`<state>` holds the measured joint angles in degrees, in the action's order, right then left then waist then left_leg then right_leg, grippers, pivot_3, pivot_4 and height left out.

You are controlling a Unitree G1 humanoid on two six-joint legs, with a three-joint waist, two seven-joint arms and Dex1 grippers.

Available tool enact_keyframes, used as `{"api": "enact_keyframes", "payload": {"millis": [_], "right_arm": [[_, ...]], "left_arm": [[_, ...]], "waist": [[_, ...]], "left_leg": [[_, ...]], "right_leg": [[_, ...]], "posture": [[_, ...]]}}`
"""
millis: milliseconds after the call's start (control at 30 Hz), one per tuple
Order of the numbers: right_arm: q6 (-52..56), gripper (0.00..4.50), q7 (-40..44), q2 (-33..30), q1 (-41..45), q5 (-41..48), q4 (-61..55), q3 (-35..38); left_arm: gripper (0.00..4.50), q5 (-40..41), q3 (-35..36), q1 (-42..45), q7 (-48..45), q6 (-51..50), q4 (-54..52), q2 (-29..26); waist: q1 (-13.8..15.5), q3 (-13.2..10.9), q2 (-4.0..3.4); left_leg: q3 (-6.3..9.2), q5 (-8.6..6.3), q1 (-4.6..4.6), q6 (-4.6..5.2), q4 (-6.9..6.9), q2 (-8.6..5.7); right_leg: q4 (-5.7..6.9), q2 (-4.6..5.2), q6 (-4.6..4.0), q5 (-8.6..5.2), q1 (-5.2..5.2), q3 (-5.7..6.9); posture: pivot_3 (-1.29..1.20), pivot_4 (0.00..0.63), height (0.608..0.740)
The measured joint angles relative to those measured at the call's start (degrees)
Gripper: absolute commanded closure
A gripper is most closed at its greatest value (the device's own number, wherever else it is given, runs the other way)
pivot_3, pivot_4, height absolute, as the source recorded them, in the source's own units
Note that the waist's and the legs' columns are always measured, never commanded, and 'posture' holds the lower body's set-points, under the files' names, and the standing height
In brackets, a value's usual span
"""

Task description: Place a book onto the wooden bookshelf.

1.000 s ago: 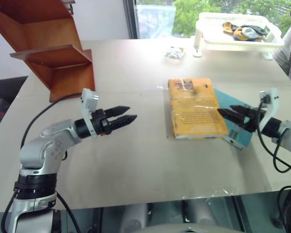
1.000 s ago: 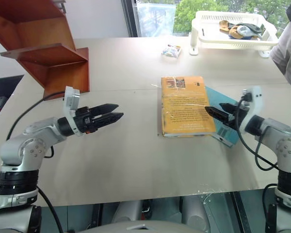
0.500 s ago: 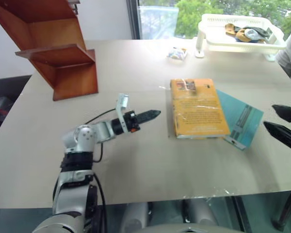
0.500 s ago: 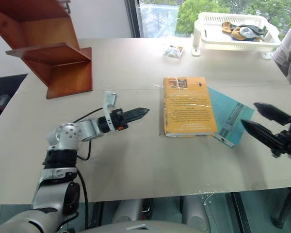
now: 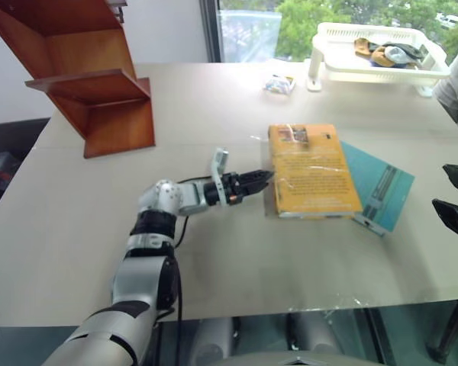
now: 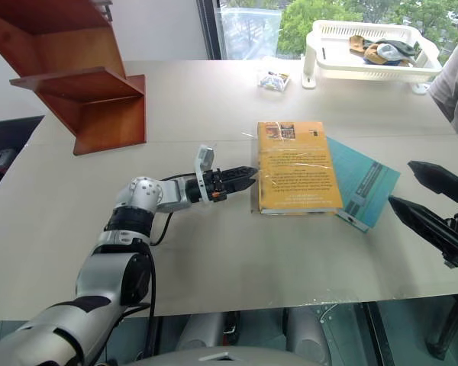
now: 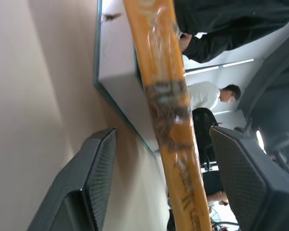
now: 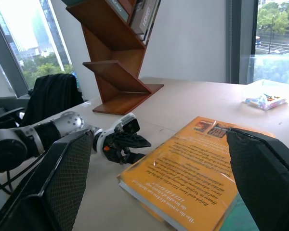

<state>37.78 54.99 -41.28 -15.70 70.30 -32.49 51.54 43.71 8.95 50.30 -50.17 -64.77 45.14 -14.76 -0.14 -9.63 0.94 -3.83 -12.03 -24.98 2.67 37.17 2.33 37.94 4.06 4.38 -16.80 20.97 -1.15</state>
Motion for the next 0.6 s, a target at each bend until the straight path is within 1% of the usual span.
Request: {"api": "enact_keyframes", "payload": {"millis": [233, 400, 500, 533, 600], "right_arm": [[-1.87, 0.0, -0.46, 0.19, -3.28, 0.32, -0.31, 0.92], [-3.27, 0.0, -0.47, 0.66, -4.24, -0.44, -0.53, 0.85], [-4.05, 0.0, -0.53, 0.66, -4.34, -1.1, -0.52, 0.65], [-4.29, 0.0, -0.53, 0.66, -4.37, -1.27, -0.52, 0.64], [-4.44, 0.0, -0.51, 0.66, -4.57, -1.37, -0.51, 0.59]], "left_arm": [[1.26, -3.89, 0.05, 5.3, -3.72, 3.7, 8.4, 2.89], [1.26, -6.96, -1.32, 6.17, -7.48, 5.42, 9.49, 4.3], [2.02, -8.29, -2.15, 6.21, -10.17, 5.7, 9.49, 4.43], [2.55, -8.6, -2.23, 6.21, -10.84, 5.69, 9.49, 4.42], [3.46, -8.92, -2.31, 6.2, -11.56, 5.46, 9.48, 4.27]], "waist": [[-0.03, -0.02, 0.03], [-0.15, -0.02, 0.04], [-0.29, -0.02, 0.03], [-0.28, -0.02, 0.03], [-0.28, -0.03, 0.04]], "left_leg": [[0.05, 0.0, -0.05, 0.0, 0.0, 0.0], [0.07, 0.0, -0.07, 0.0, 0.0, -0.01], [0.08, 0.0, -0.07, 0.0, 0.0, 0.0], [0.08, 0.0, -0.07, 0.0, -0.01, 0.0], [0.08, 0.0, -0.09, 0.0, 0.0, 0.0]], "right_leg": [[-0.02, 0.0, 0.0, 0.0, 0.01, 0.04], [-0.04, 0.0, 0.0, 0.0, 0.02, 0.05], [-0.03, 0.0, 0.0, 0.0, 0.02, 0.05], [-0.03, 0.0, 0.0, 0.0, 0.02, 0.05], [-0.03, 0.01, 0.0, 0.0, 0.04, 0.05]], "posture": [[0.0, 0.15, 0.74], [0.0, 0.15, 0.74], [0.0, 0.15, 0.74], [0.0, 0.15, 0.74], [0.0, 0.15, 0.74]]}}
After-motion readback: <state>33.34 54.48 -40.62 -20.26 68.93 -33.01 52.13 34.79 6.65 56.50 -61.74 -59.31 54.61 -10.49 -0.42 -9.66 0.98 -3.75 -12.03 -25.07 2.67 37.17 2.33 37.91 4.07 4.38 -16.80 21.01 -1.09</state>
